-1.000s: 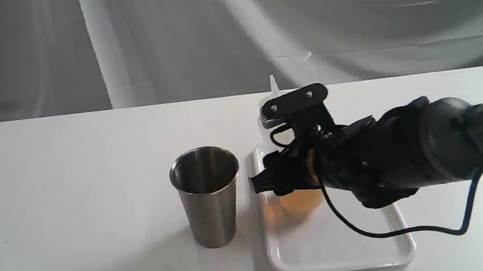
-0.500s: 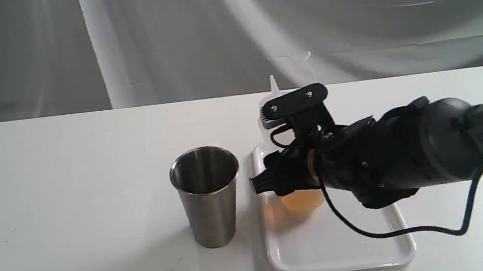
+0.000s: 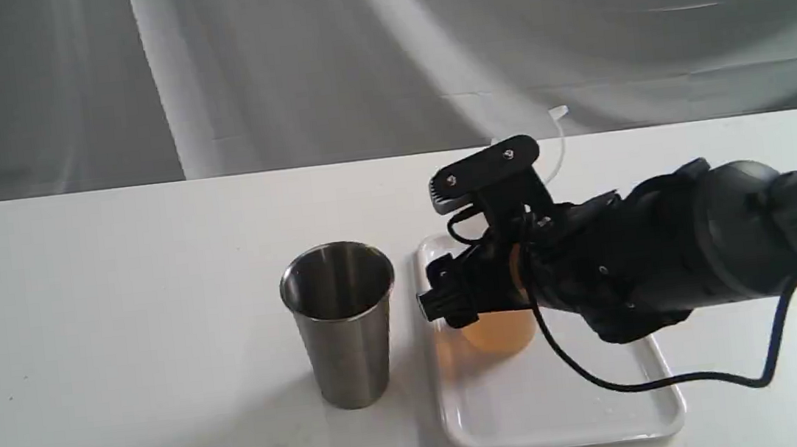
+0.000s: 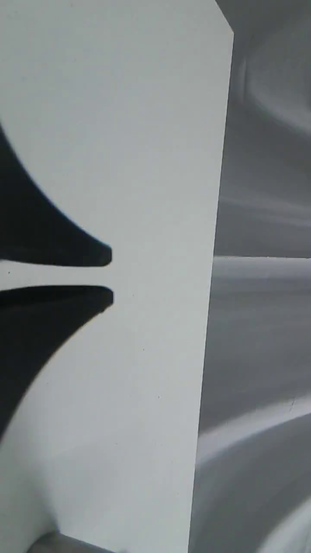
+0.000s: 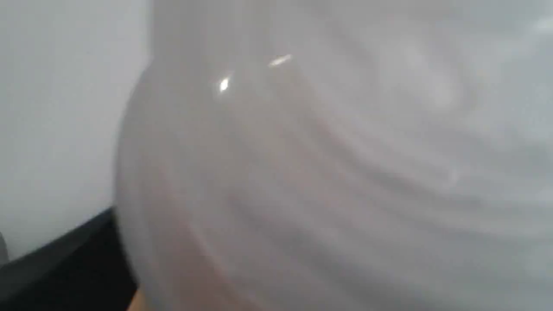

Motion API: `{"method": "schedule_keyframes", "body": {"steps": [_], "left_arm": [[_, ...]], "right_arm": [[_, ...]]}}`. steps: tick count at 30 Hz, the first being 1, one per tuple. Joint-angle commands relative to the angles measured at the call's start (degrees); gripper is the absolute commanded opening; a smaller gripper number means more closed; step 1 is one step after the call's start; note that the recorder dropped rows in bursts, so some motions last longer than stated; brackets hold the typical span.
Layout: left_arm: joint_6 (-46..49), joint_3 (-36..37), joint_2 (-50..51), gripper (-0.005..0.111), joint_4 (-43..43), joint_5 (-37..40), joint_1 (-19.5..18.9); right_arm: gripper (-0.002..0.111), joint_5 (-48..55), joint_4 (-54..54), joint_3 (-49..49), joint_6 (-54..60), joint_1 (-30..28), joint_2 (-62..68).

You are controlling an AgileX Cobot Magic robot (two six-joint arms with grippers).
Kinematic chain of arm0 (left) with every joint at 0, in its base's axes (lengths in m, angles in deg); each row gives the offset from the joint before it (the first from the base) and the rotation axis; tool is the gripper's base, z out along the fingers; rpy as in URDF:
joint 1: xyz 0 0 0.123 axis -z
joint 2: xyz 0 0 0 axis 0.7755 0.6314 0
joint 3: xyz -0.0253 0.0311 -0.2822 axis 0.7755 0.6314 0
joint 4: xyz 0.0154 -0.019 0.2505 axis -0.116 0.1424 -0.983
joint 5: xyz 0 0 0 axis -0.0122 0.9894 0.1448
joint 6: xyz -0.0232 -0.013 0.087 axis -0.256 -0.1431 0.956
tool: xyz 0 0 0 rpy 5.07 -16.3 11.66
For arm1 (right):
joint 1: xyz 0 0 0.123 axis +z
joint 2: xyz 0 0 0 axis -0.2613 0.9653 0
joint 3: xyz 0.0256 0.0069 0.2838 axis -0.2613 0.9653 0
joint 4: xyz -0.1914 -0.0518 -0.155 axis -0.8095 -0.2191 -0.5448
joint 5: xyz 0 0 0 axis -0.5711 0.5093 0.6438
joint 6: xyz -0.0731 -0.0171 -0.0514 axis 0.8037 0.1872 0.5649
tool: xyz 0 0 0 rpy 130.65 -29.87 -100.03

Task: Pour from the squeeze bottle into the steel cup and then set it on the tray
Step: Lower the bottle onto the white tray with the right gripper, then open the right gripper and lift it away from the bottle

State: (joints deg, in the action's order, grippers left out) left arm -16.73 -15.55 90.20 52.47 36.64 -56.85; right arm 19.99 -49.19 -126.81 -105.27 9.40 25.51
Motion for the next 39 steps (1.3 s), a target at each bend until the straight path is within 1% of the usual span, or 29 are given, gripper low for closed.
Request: {"method": "schedule_keyframes", "body": {"steps": [1, 10, 25, 30, 39], "left_arm": [[-0.1, 0.3, 0.2, 0.008, 0.2, 0.1, 0.3], [-0.1, 0.3, 0.2, 0.008, 0.2, 0.1, 0.3], [-0.1, 0.3, 0.2, 0.008, 0.2, 0.1, 0.3], [-0.1, 0.3, 0.2, 0.008, 0.2, 0.1, 0.3], [-0.1, 0.3, 0.2, 0.008, 0.2, 0.1, 0.3]], "right_arm": [[0.082, 0.7, -0.6, 0.0, 0.5, 0.0, -0.7], [0.082, 2.6, 2.6, 0.0, 0.5, 0.0, -1.9], [0.082, 3.4, 2.6, 0.0, 0.5, 0.0, -12.2], [0.082, 4.2, 2.6, 0.3, 1.9, 0.0, -13.8], [0.082, 7.5, 10.1, 0.3, 9.2, 0.0, -14.8]]}}
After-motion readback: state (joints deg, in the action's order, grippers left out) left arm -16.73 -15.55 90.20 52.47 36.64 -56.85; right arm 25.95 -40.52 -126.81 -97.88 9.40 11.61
